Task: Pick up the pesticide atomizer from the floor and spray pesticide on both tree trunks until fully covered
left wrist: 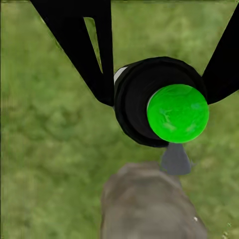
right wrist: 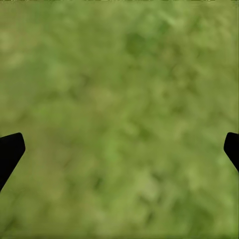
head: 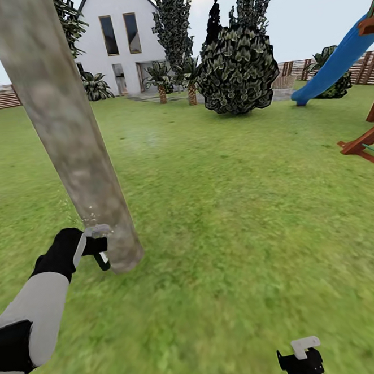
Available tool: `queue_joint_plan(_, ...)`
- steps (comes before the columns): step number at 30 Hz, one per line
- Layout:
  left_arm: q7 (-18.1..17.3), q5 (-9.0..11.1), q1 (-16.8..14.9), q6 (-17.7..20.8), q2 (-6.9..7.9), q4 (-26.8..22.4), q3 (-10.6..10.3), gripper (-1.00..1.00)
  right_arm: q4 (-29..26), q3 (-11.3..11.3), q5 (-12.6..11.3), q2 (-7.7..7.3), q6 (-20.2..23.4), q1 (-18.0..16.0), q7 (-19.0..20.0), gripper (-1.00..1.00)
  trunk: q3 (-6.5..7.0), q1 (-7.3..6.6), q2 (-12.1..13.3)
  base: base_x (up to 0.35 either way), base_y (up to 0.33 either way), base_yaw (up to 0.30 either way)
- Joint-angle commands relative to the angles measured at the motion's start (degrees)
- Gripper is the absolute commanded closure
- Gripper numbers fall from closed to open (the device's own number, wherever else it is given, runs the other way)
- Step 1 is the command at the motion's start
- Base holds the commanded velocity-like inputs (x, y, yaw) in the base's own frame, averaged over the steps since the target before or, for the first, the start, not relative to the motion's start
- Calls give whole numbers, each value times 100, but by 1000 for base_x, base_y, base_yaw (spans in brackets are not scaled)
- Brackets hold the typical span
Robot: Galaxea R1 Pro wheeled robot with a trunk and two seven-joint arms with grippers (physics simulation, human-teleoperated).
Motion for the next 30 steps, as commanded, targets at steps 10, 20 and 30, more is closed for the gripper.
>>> queue_joint_plan(10,10,-47,-57,373,182,-251,-47,100,-6,0,-9,6,0,0,0,-100,0,0,0,99,-105,90)
queue_joint_plan(20,10,-442,-52,402,94,-441,-43,100,-12,0,-1,-8,0,0,0,-100,0,0,0,109,-254,96)
queue_joint_plan(30,10,-447,-46,418,104,-432,-39,100,-15,0,-9,0,0,0,0,-100,0,0,0,97,-264,6)
